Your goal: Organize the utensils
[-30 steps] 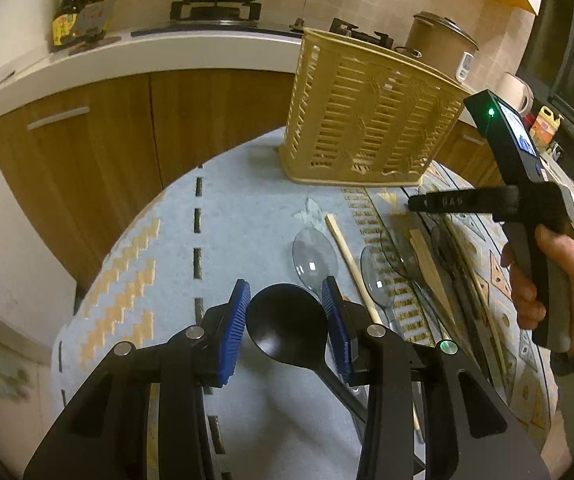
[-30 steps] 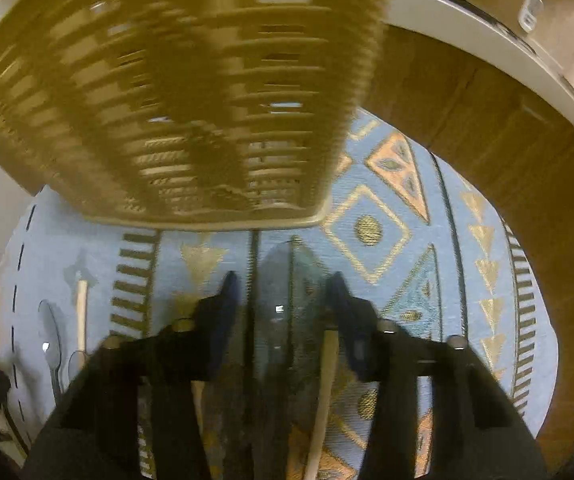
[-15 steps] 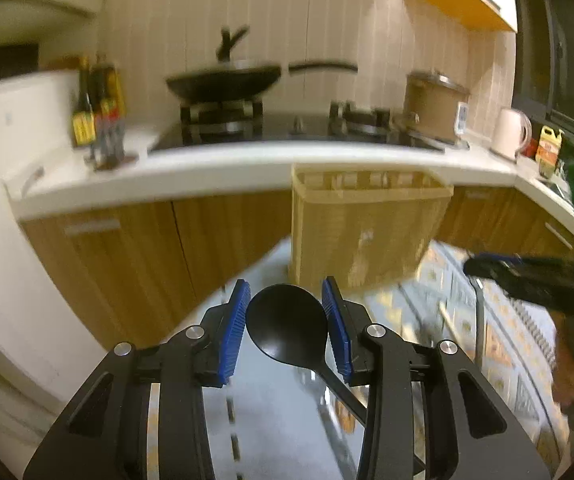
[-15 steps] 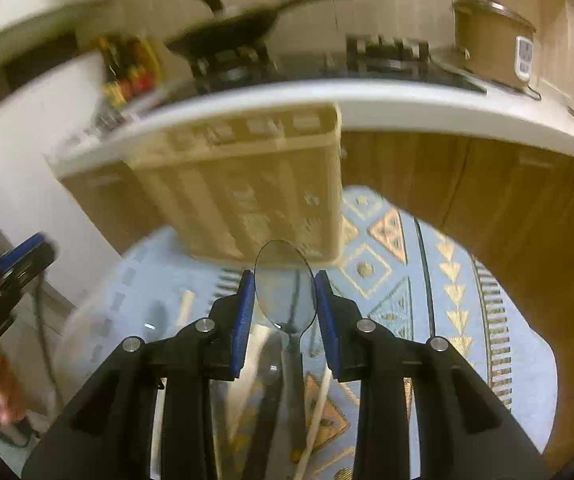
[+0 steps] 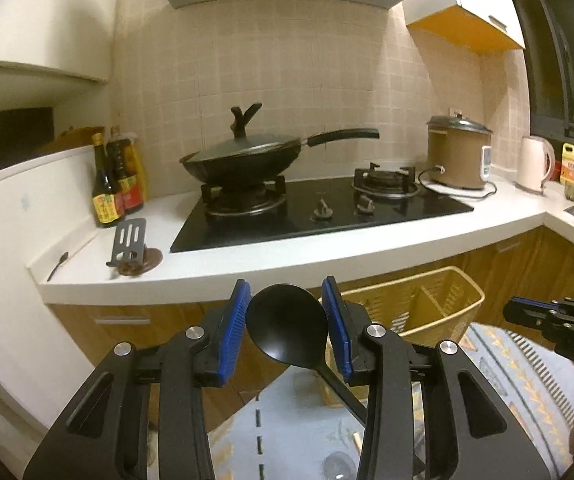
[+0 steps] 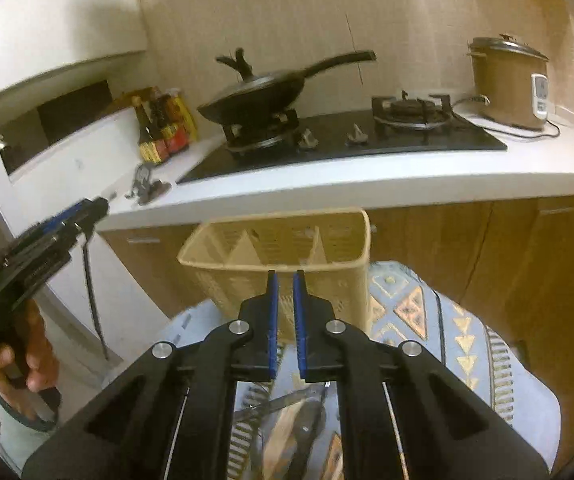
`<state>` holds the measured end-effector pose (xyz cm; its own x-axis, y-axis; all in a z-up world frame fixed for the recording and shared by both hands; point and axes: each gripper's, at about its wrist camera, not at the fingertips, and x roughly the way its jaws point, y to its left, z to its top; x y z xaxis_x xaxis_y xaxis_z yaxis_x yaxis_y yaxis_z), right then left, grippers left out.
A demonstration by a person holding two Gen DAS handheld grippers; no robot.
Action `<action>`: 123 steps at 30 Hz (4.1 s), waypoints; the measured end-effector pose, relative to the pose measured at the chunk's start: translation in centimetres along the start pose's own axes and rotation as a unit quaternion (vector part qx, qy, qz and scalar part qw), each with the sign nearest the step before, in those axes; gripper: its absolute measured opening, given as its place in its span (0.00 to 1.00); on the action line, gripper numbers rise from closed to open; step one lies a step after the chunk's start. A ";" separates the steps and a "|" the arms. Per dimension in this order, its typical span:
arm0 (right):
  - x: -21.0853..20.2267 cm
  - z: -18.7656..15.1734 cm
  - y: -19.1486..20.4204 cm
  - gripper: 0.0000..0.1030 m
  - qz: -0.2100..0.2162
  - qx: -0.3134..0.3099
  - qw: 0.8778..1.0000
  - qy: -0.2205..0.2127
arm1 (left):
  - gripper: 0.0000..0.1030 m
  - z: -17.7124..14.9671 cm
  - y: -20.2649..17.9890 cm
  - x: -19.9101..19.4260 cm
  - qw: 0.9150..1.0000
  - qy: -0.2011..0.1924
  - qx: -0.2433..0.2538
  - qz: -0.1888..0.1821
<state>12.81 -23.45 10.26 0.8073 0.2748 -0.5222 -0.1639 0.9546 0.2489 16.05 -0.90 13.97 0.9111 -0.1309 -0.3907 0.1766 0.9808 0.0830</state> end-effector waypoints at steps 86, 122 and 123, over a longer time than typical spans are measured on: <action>7.7 7.9 -2.1 0.26 -0.135 -0.037 0.965 -0.222 | 0.35 2.2 -3.8 11.9 0.988 -0.080 0.083 0.100; -2.0 -0.7 -0.8 0.50 -0.031 0.025 0.999 0.033 | 0.59 -2.1 2.2 -0.3 0.987 0.113 -0.036 -0.111; -1.7 -1.4 -0.4 0.50 -0.028 0.023 0.998 0.049 | 0.59 -3.0 2.2 -0.1 0.984 0.131 -0.036 -0.111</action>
<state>10.72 -24.19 9.94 0.7544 0.2330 -0.6137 -0.0912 0.9630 0.2535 15.25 1.71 11.44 0.7235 -0.3109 -0.6163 0.3253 0.9410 -0.0928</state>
